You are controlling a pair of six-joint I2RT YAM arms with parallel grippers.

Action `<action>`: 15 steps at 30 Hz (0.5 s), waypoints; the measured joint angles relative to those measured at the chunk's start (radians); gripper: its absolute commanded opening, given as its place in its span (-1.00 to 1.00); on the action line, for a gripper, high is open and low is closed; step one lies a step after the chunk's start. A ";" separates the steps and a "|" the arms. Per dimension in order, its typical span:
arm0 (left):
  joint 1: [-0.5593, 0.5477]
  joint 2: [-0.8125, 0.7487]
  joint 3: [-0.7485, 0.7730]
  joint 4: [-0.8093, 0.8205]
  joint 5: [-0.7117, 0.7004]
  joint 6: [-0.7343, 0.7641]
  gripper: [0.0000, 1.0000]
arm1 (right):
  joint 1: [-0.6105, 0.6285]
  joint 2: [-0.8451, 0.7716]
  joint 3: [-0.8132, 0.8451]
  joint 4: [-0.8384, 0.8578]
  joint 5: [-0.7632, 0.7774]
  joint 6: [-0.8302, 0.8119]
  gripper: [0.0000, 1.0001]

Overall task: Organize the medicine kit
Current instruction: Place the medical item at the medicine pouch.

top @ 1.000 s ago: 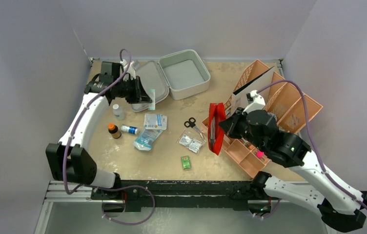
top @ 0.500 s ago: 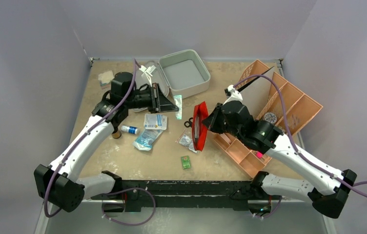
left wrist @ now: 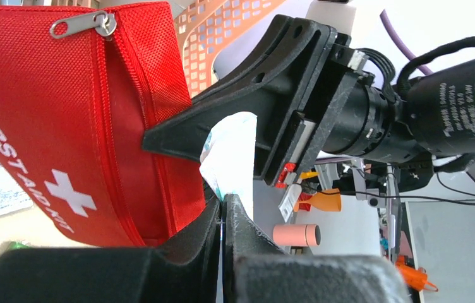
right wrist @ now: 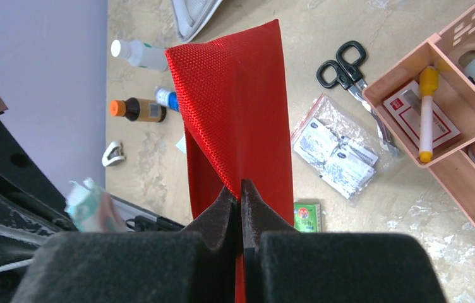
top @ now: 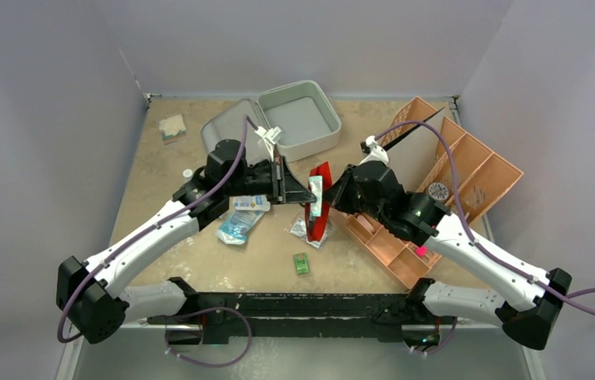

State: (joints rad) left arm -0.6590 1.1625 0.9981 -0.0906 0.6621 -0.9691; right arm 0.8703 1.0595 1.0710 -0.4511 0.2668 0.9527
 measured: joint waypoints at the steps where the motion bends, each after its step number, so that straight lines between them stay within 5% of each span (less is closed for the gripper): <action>1: -0.011 0.010 0.000 0.007 -0.009 0.000 -1.00 | 0.000 0.003 0.000 0.002 -0.001 0.001 -1.00; 15: -0.069 0.078 -0.009 -0.061 -0.169 0.078 -1.00 | 0.000 -0.012 0.000 0.012 -0.009 0.009 -1.00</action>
State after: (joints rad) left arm -0.7277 1.2404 0.9890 -0.1516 0.4931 -0.8909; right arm 0.8703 1.0477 1.0706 -0.4393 0.2577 0.9615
